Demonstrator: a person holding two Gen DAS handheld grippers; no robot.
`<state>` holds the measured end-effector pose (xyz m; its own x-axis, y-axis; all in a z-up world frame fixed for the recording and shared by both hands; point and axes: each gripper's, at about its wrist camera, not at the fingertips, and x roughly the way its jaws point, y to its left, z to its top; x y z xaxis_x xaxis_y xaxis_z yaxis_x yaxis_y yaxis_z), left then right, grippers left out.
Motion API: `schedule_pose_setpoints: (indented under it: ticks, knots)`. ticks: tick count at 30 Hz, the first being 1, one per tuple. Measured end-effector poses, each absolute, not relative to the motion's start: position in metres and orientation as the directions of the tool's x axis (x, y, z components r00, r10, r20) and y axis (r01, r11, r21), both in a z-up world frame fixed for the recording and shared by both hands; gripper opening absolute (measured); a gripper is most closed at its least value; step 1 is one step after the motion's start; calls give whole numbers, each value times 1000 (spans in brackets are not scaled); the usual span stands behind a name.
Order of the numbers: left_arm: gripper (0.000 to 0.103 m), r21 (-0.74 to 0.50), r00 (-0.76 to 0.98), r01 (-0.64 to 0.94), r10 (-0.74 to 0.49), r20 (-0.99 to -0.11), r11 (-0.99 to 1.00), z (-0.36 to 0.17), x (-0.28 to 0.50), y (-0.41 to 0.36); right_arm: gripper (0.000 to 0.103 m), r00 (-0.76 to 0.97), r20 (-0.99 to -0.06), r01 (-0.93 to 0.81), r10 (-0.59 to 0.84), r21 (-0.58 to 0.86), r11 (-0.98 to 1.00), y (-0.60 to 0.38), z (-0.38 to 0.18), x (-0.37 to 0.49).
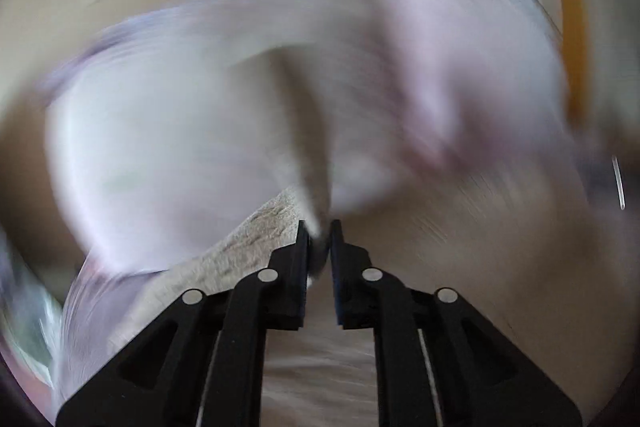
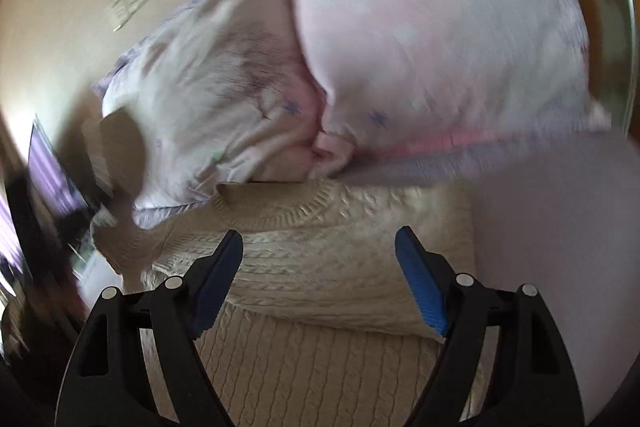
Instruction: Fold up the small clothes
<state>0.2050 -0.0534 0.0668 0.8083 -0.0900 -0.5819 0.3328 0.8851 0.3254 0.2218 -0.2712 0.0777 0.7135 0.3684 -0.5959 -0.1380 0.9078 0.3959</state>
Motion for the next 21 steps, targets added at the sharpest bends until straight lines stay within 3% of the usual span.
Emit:
schedule_pose_setpoints:
  ticks: [2,5,10,13,15,17,21]
  knots:
    - [11,443,763,457,-84,-641,771,23,189,-100,77,667,-628,-93,402,465,880,-283,61,231]
    - [12,515,764,481,-51,-643,709,-3,160,-106,64,604,-654,-45,456,543,838,-295,42,240]
    - [35,416,765,342,7,-643,843,22,144,-35,48,547,-694,-17,468,550,835,-290,23,258]
    - [36,315,711,253,45,-702,915,27,140,14,41,490,-718,-28,493,553,833,-272,10,273]
    - [38,261,680,206,53,-731,943,25,136,37,30,459,-742,-40,489,532,846,-260,2,280]
    - [39,229,666,165,63,-743,959,21,128,51,9,468,-760,-82,452,472,878,-244,1,283]
    - [41,164,638,140,38,-769,976,14,124,67,9,599,-680,-82,422,473,877,-256,33,274]
